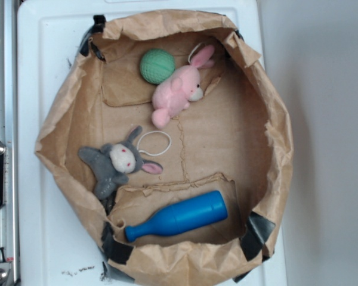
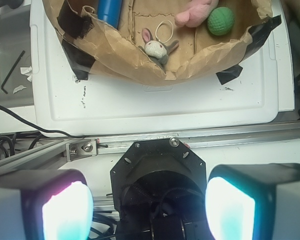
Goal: Grab the gray animal.
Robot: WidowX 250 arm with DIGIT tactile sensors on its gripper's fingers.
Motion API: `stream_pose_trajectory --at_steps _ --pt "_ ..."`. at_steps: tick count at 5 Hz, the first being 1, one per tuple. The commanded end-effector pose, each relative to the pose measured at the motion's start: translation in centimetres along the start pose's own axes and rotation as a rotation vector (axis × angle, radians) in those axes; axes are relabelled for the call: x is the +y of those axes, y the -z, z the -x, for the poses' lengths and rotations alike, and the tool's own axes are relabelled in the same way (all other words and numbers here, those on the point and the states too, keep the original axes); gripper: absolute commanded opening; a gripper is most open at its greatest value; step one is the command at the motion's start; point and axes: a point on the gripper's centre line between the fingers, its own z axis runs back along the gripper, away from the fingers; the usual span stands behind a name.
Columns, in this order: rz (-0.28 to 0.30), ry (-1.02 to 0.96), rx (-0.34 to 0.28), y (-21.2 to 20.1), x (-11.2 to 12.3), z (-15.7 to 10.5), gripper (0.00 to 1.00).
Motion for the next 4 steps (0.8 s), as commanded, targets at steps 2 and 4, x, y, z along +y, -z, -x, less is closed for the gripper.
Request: stream_pose_trajectory --at_steps 2,4 --pt "-0.005 -0.124 -0.077 -0.3 -0.3 -5.1 1.00" --pt "0.008 -0.074 -0.153 2.0 1.9 -15.0 1.00"
